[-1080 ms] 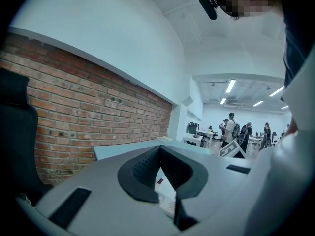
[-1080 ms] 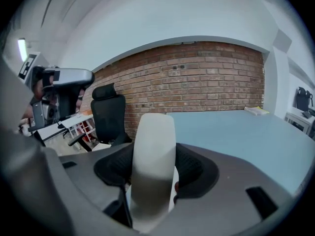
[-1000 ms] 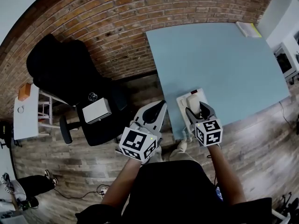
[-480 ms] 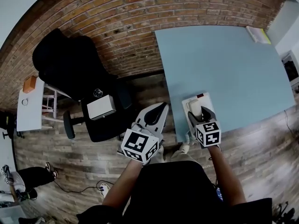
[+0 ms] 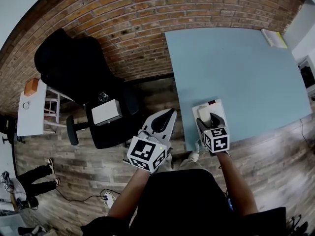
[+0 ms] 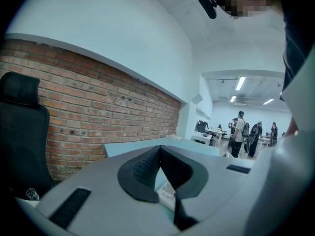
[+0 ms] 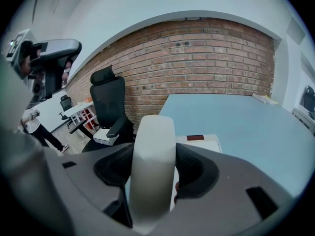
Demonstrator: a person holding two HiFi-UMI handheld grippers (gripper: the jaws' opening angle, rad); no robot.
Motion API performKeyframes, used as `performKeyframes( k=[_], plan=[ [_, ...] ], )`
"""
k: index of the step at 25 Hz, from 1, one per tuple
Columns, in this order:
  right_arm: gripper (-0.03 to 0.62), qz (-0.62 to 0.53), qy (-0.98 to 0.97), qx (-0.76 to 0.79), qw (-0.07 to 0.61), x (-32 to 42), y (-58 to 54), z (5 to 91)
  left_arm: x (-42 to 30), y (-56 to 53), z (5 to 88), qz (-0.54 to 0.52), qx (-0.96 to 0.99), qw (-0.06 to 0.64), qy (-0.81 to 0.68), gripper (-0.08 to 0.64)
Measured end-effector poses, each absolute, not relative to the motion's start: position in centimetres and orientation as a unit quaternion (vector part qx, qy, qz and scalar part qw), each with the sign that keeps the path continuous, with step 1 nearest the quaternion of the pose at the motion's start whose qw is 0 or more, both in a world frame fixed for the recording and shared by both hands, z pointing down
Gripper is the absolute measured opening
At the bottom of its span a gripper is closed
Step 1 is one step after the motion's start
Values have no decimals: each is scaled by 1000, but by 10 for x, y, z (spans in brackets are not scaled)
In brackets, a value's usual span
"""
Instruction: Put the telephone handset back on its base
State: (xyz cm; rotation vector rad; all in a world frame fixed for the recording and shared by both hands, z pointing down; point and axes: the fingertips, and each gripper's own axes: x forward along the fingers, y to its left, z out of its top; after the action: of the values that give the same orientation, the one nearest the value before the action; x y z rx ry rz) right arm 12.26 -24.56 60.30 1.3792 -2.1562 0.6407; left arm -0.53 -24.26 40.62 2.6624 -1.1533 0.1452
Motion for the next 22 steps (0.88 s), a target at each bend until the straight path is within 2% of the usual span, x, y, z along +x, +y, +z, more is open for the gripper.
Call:
performKeyframes(
  k=[22],
  plan=[
    [247, 251, -775, 501, 291, 115, -260, 640, -10, -252, 419, 59, 904, 129, -404, 8]
  ],
)
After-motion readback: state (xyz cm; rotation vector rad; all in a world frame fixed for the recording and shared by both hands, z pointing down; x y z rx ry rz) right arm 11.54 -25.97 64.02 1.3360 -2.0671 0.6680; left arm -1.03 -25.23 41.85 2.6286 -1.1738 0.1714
